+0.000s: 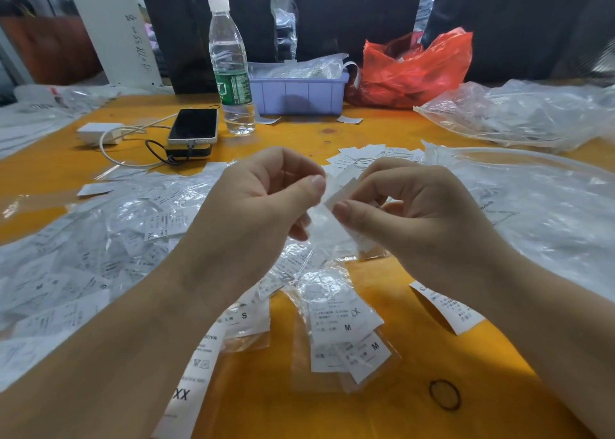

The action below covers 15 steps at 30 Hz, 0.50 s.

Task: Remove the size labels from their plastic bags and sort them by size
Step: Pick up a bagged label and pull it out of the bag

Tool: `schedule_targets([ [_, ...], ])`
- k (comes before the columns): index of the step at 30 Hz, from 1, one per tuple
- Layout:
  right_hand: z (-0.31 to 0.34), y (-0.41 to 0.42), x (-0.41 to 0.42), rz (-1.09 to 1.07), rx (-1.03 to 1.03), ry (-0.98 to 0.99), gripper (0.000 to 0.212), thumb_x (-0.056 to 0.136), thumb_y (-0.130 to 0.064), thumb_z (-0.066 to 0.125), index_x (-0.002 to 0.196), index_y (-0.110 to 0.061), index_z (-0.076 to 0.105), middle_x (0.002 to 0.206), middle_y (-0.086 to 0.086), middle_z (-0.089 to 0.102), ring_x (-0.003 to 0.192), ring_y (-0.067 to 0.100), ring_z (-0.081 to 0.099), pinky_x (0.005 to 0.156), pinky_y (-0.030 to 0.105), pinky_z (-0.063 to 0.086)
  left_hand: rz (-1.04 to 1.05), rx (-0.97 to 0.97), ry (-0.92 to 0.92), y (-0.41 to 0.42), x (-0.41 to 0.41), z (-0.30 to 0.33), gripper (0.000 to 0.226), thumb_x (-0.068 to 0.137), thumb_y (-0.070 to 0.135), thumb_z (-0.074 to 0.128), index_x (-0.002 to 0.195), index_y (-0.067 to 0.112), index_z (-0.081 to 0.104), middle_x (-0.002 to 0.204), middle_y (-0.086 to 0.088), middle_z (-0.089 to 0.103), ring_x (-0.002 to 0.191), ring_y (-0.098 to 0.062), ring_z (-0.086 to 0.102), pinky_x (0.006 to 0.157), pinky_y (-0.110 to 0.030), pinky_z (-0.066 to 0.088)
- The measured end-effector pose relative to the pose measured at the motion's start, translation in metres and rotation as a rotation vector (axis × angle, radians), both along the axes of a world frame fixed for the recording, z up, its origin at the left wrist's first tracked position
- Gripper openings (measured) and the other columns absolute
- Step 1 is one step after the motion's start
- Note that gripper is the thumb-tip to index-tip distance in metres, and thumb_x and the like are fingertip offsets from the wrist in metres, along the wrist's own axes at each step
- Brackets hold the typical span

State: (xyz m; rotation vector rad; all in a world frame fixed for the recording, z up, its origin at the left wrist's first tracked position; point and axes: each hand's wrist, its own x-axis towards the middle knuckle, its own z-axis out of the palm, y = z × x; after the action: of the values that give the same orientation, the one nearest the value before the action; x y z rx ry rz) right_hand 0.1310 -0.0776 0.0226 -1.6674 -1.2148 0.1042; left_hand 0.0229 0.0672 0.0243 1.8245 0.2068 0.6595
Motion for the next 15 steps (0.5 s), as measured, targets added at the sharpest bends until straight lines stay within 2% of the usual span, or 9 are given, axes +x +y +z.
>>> schedule_targets([
  [3, 0.0008, -0.0008, -0.0006, -0.003, 0.001, 0.003, 0.01, 0.085, -0.018, 0.071, 0.077, -0.014, 0.076, 0.08, 0.004, 0.064, 0.075, 0.017, 0.062, 0.069, 0.039, 0.052, 0.013, -0.036, -0.015, 0.0007, -0.001, 0.0017, 0.01, 0.092, 0.011, 0.061, 0.086, 0.018, 0.065, 0.07, 0.002, 0.068, 0.059, -0.013, 0.061, 0.056, -0.027, 0.055],
  [5, 0.0007, -0.0005, 0.0, -0.019, 0.006, -0.003, 0.011, 0.086, -0.017, 0.07, 0.076, -0.015, 0.076, 0.079, 0.004, 0.063, 0.074, 0.017, 0.061, 0.067, 0.038, 0.052, 0.002, -0.047, 0.005, 0.0011, -0.0012, 0.0019, 0.007, 0.083, 0.015, 0.063, 0.09, 0.018, 0.064, 0.073, 0.001, 0.069, 0.061, -0.013, 0.062, 0.057, -0.027, 0.056],
  [7, 0.0004, -0.0001, 0.0018, -0.033, 0.012, 0.0, 0.012, 0.086, -0.017, 0.07, 0.076, -0.015, 0.075, 0.079, 0.003, 0.062, 0.074, 0.017, 0.06, 0.066, 0.037, 0.052, -0.016, -0.039, 0.051, 0.0011, -0.0008, 0.0008, 0.022, 0.074, 0.021, 0.061, 0.096, 0.021, 0.061, 0.078, 0.0, 0.071, 0.065, -0.012, 0.064, 0.059, -0.026, 0.056],
  [10, -0.0005, 0.0004, 0.0027, -0.034, -0.007, -0.01, 0.013, 0.087, -0.018, 0.069, 0.078, -0.013, 0.076, 0.078, 0.003, 0.063, 0.074, 0.017, 0.06, 0.066, 0.036, 0.052, -0.049, -0.007, 0.099, -0.0013, -0.0001, -0.0012, 0.034, 0.072, 0.026, 0.064, 0.106, 0.027, 0.058, 0.085, 0.001, 0.071, 0.071, -0.011, 0.066, 0.063, -0.025, 0.055],
  [13, -0.0007, 0.0004, 0.0031, -0.022, -0.018, -0.004, 0.016, 0.088, -0.021, 0.069, 0.076, -0.013, 0.075, 0.078, 0.002, 0.063, 0.073, 0.014, 0.061, 0.062, 0.029, 0.051, -0.027, 0.035, 0.077, -0.0022, -0.0001, -0.0003, 0.024, 0.077, 0.017, 0.072, 0.099, 0.023, 0.063, 0.079, 0.003, 0.071, 0.066, -0.014, 0.066, 0.062, -0.025, 0.055],
  [15, 0.0, -0.0001, 0.0042, 0.02, -0.025, 0.061, 0.016, 0.087, -0.022, 0.069, 0.077, -0.011, 0.076, 0.078, 0.003, 0.065, 0.073, 0.014, 0.062, 0.061, 0.028, 0.05, -0.019, -0.028, 0.04, -0.0014, -0.0008, 0.001, 0.014, 0.083, 0.005, 0.071, 0.09, 0.017, 0.066, 0.071, 0.002, 0.068, 0.061, -0.015, 0.064, 0.059, -0.026, 0.056],
])
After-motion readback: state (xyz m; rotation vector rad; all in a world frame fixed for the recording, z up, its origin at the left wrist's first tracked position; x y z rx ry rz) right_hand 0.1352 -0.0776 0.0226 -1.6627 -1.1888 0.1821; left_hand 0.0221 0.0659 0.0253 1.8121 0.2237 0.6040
